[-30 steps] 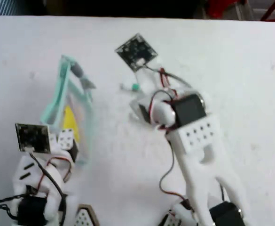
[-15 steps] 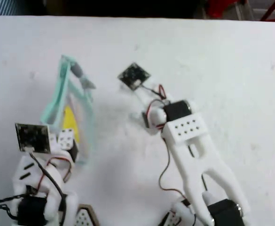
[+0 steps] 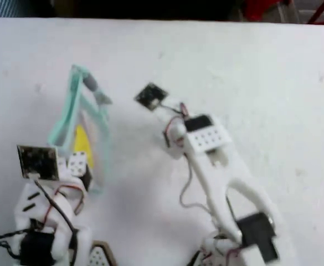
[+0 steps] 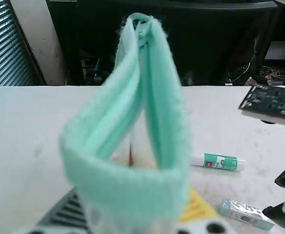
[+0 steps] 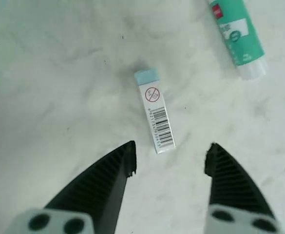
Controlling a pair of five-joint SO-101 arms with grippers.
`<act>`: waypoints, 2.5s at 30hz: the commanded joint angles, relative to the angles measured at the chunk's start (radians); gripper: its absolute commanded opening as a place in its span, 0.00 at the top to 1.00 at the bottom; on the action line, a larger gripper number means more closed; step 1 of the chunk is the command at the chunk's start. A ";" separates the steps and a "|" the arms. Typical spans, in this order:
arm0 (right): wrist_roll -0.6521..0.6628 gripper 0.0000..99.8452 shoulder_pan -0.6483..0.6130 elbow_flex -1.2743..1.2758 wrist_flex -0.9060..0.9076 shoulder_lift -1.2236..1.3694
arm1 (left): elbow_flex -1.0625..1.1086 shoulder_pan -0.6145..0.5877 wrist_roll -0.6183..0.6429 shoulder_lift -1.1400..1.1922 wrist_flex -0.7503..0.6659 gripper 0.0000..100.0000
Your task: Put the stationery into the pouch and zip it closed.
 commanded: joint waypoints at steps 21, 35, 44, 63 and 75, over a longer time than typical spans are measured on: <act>0.008 0.75 -0.031 -0.328 -0.025 0.458 | -0.006 -0.010 0.006 -0.012 -0.032 0.98; 0.147 0.76 -0.053 -0.377 -0.028 0.519 | -0.006 -0.010 0.006 -0.012 -0.032 0.98; 0.146 0.96 -0.050 -0.377 -0.027 0.519 | 0.009 -0.008 0.006 -0.012 -0.038 0.98; 0.048 0.98 -0.015 -0.374 -0.027 0.518 | -0.061 0.148 0.009 -0.012 -0.061 0.98; 0.046 0.98 -0.015 -0.374 -0.027 0.518 | 0.011 0.285 0.005 -0.012 -0.054 0.98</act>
